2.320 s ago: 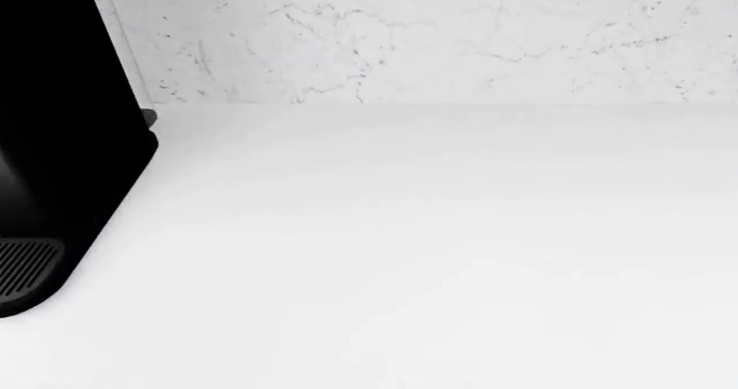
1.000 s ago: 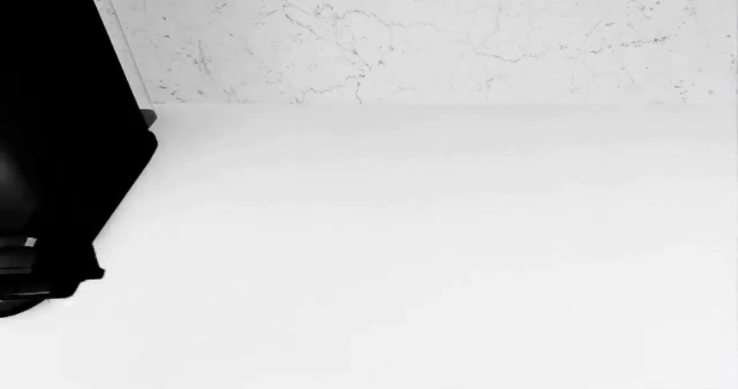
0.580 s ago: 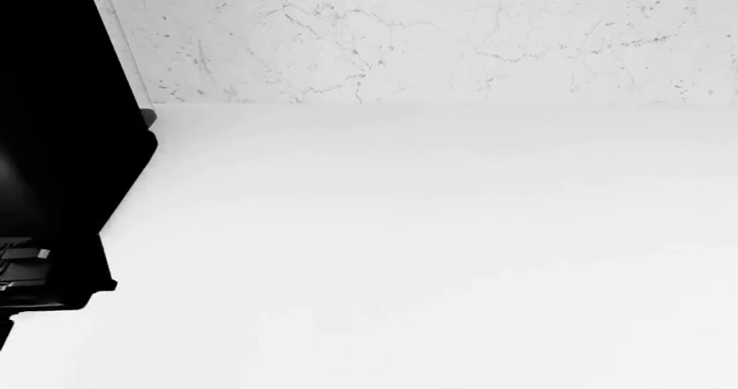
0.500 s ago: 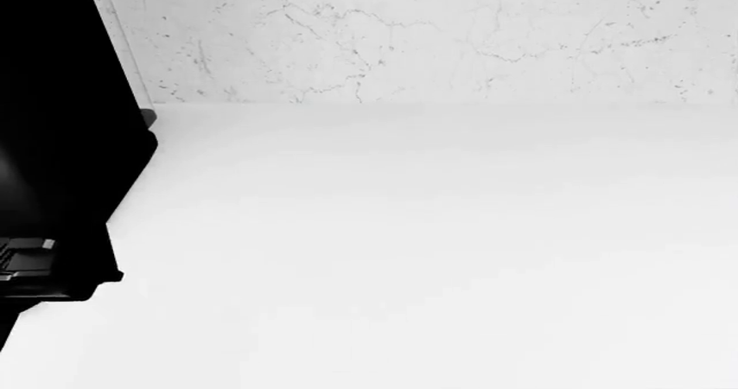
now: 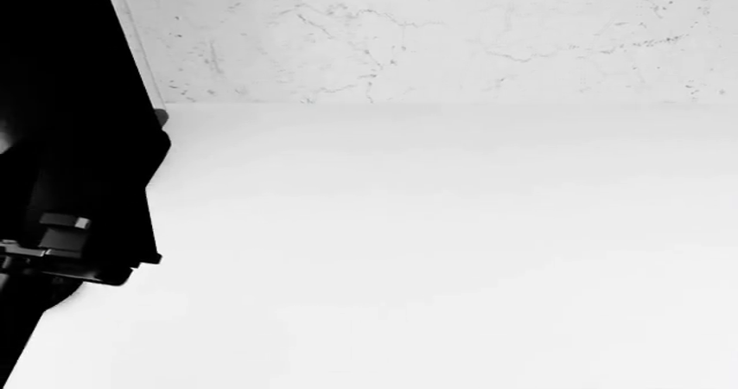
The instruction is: Pick and place the shaker into the drawer. Then close the cabinet.
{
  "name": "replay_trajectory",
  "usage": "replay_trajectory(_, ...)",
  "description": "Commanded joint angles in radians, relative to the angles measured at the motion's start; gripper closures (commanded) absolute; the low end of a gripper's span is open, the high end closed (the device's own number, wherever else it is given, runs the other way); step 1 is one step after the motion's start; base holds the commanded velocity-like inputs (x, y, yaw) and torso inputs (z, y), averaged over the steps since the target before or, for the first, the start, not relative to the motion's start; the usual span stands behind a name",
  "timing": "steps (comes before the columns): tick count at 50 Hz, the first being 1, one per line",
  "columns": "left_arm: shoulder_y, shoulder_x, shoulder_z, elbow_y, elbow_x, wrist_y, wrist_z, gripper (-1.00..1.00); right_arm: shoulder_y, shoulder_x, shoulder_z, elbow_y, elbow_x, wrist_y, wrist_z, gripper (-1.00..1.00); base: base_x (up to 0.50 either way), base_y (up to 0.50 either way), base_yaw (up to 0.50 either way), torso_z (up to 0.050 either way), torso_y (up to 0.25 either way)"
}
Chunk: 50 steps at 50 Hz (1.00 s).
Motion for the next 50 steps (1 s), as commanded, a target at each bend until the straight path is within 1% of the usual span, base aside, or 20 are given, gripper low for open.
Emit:
replay_trajectory(1,0.003,0.006,0.012,0.008,0.012,0.002,0.008,-1.0,-0.109,0.132,0.083,-0.186,0.33,0.05,0.319,-1.0,0.0,0.5,0.0,0.0,0.0)
replay_trajectory(12,0.008,0.013,0.022,0.007,0.025,0.002,0.012,-1.0,-0.144,0.152,0.093,-0.192,0.325,0.029,0.32,-1.0,0.0,0.5,0.0,0.0,0.0)
replay_trajectory(50,0.04,0.011,-0.001,0.021,0.013,0.02,0.025,-1.0,-0.155,0.178,0.054,-0.202,0.321,-0.027,0.324,-1.0,0.0,0.5,0.0,0.0,0.0)
